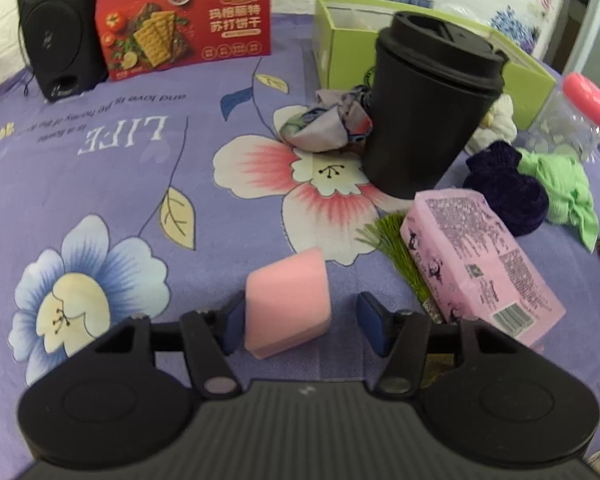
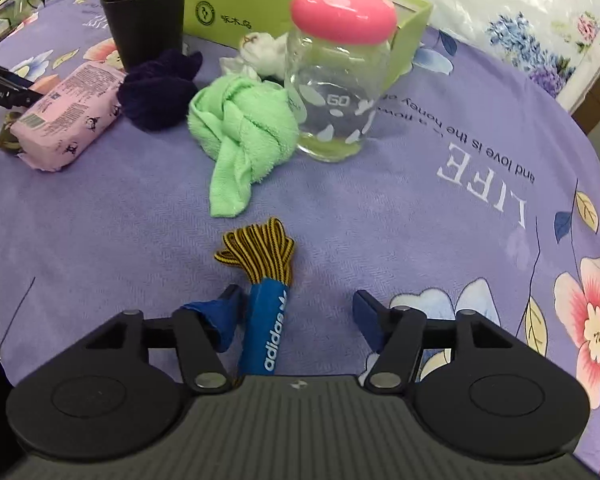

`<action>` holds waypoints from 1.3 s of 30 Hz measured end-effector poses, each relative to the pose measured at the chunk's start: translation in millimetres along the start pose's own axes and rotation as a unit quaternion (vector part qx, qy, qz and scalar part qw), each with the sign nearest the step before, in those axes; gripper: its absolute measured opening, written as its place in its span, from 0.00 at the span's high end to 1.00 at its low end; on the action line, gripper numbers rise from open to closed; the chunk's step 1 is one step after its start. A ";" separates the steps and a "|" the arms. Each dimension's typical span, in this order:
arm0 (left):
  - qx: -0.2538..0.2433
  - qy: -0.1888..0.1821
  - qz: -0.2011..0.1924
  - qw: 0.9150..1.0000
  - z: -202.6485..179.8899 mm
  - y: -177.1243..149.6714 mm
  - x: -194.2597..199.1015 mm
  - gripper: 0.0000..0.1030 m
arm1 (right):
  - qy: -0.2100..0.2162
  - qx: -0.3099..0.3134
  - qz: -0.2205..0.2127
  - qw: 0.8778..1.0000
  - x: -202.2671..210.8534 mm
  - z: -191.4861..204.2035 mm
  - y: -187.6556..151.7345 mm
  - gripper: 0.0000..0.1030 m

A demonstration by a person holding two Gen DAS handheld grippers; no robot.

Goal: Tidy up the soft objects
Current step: 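Carry the brush and sponge over the light-green box and open both tools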

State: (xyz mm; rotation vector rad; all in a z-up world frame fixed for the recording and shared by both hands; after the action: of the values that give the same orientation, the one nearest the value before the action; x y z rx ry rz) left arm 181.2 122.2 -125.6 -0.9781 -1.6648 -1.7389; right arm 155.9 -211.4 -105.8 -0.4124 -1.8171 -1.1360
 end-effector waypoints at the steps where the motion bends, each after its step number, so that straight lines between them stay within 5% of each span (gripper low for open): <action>1: 0.000 0.000 0.001 1.000 0.2 0.2 0.0 0.43 | 0.005 0.006 -0.002 1.000 -1.7 1.3 0.9 0.67; 2: -0.001 -0.001 0.002 1.000 0.3 0.6 0.1 0.43 | 0.018 0.000 -0.001 1.000 -2.4 3.0 0.9 0.73; 3: 0.001 -0.002 0.003 1.000 0.8 0.6 -0.2 0.44 | 0.035 -0.012 -0.003 0.999 -3.0 4.8 1.7 0.90; 5: 0.005 0.012 0.003 1.000 5.0 2.0 1.6 0.63 | 0.031 0.004 -0.006 0.999 -2.1 11.6 1.6 0.99; 8: 0.038 -0.004 0.005 0.999 14.4 4.6 6.6 0.64 | 0.015 0.029 -0.016 0.999 4.0 20.7 3.6 1.00; 15: 0.068 -0.027 -0.025 0.997 26.7 22.8 41.0 0.64 | 0.054 -0.034 -0.097 0.993 37.9 35.8 19.3 1.00; 20: 0.057 -0.056 -0.074 0.994 14.7 73.2 76.1 0.64 | 0.068 -0.041 -0.195 0.978 86.9 33.4 77.5 1.00; 26: 0.027 -0.075 -0.128 0.989 -13.7 174.3 85.1 0.64 | 0.028 -0.035 -0.295 0.954 121.5 -14.1 184.8 1.00; 32: 0.026 -0.089 -0.129 0.987 -38.5 261.6 50.8 0.64 | 0.016 -0.047 -0.292 0.955 80.2 -58.8 276.5 1.00; 37: 0.020 -0.097 -0.110 0.989 -56.8 294.9 7.3 0.61 | 0.040 -0.086 -0.240 0.966 20.5 -88.7 298.8 0.93; 39: 0.018 -0.100 -0.081 0.992 -61.8 299.1 -18.0 0.37 | 0.035 -0.116 -0.231 0.965 4.1 -102.8 303.2 0.90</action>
State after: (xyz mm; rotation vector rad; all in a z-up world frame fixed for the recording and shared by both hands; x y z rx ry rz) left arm 420.8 31.0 41.3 -1.0557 -1.9429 -1.7543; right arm 412.3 -141.4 72.7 -0.0738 -1.7704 -1.6726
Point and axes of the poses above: each gripper's, at about its wrist camera, not at the fingertips, and x roughly against the way its jaws point, z to its left, y to its top, the point moved 10 cm from there along -x, roughly the way its jaws point, and after that the axes turned 2 degrees about y, right-handed, at the moved point
